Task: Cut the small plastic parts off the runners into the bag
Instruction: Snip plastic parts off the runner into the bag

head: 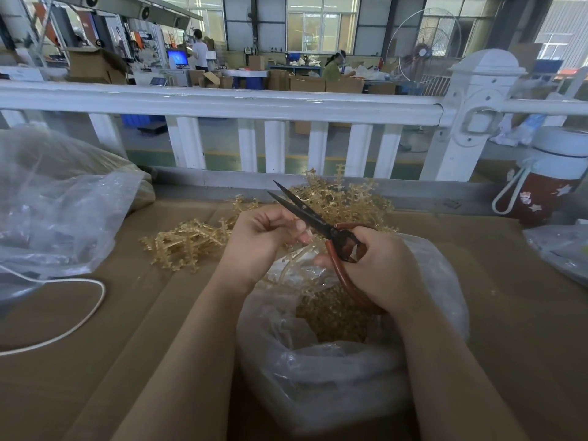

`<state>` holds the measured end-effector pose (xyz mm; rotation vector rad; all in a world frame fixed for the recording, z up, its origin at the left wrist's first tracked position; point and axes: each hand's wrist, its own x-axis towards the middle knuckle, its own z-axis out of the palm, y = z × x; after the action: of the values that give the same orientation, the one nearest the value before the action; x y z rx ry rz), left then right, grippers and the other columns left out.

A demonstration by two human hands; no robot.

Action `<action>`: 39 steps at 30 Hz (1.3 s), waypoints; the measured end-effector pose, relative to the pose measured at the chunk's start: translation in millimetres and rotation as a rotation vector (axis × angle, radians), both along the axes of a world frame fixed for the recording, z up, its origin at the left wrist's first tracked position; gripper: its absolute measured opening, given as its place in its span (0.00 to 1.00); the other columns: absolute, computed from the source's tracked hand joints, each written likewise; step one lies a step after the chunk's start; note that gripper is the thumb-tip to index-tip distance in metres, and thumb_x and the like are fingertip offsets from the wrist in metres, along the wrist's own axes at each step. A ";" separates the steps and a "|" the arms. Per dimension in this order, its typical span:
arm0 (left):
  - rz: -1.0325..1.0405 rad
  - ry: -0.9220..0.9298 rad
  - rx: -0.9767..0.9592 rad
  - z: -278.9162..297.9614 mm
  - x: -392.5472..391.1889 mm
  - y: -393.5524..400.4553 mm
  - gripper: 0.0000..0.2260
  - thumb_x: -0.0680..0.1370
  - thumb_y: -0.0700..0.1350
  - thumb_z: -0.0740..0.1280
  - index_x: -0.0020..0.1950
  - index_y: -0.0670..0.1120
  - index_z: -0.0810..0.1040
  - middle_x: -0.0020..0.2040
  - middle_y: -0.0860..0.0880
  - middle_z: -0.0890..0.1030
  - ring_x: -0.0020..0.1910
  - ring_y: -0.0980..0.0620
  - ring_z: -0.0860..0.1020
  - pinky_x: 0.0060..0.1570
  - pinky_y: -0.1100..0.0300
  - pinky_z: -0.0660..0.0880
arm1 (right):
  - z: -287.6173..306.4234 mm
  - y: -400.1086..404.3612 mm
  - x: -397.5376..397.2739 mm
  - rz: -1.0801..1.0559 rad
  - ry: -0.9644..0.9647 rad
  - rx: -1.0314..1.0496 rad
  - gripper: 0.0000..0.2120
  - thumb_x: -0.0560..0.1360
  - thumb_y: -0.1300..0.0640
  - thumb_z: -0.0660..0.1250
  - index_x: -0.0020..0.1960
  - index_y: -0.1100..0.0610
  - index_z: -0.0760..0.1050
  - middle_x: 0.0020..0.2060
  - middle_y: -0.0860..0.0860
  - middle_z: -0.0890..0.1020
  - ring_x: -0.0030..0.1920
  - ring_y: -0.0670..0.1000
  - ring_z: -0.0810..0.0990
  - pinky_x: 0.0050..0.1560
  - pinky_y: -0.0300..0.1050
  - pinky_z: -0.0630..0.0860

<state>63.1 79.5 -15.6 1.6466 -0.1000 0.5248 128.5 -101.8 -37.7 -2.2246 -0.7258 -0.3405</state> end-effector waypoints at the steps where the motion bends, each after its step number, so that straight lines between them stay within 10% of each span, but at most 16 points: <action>1: 0.002 0.007 -0.010 0.1 0.2 0.1 0.07 0.77 0.31 0.67 0.40 0.38 0.81 0.32 0.50 0.83 0.31 0.59 0.78 0.34 0.70 0.72 | -0.6 0.2 0.4 0.004 0.001 0.009 0.30 0.57 0.16 0.59 0.40 0.40 0.76 0.31 0.36 0.79 0.36 0.38 0.78 0.32 0.32 0.69; 7: 0.003 0.040 -0.122 -0.3 2.9 1.2 0.04 0.77 0.33 0.68 0.44 0.37 0.82 0.32 0.52 0.83 0.31 0.61 0.79 0.33 0.70 0.73 | -1.7 -1.5 4.3 0.050 0.200 0.213 0.33 0.54 0.19 0.69 0.40 0.46 0.82 0.34 0.39 0.84 0.34 0.42 0.83 0.33 0.45 0.81; 19: 0.014 0.102 -0.128 -1.6 8.3 -10.7 0.03 0.76 0.38 0.71 0.49 0.42 0.84 0.39 0.49 0.86 0.39 0.57 0.83 0.40 0.68 0.76 | 4.7 3.5 3.2 0.151 0.421 0.285 0.04 0.71 0.56 0.78 0.41 0.51 0.84 0.36 0.48 0.86 0.36 0.49 0.85 0.36 0.35 0.80; 26: -0.060 0.389 -0.551 -3.7 5.8 4.4 0.35 0.63 0.53 0.77 0.66 0.41 0.75 0.57 0.43 0.83 0.55 0.45 0.83 0.55 0.52 0.80 | 11.9 -2.2 0.7 0.191 0.495 0.572 0.10 0.75 0.57 0.75 0.36 0.48 0.85 0.37 0.52 0.86 0.41 0.47 0.85 0.57 0.51 0.76; 33: -0.325 0.540 -0.570 -4.8 2.1 5.1 0.16 0.68 0.46 0.74 0.52 0.40 0.81 0.44 0.46 0.84 0.38 0.53 0.82 0.37 0.63 0.79 | 13.6 -2.2 -2.4 0.274 0.561 0.754 0.04 0.72 0.53 0.75 0.38 0.50 0.84 0.35 0.54 0.83 0.26 0.50 0.70 0.26 0.40 0.67; 39: -0.375 0.483 -0.601 -4.6 2.0 2.5 0.06 0.69 0.50 0.74 0.40 0.49 0.82 0.42 0.50 0.84 0.34 0.56 0.78 0.37 0.63 0.72 | 9.9 -0.7 -0.8 0.254 0.522 0.795 0.06 0.74 0.54 0.74 0.38 0.53 0.84 0.31 0.56 0.79 0.23 0.45 0.67 0.24 0.36 0.65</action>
<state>65.1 82.0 -20.2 1.0853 0.0995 -0.1364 127.7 -102.5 -27.8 -1.3565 -0.4603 0.0846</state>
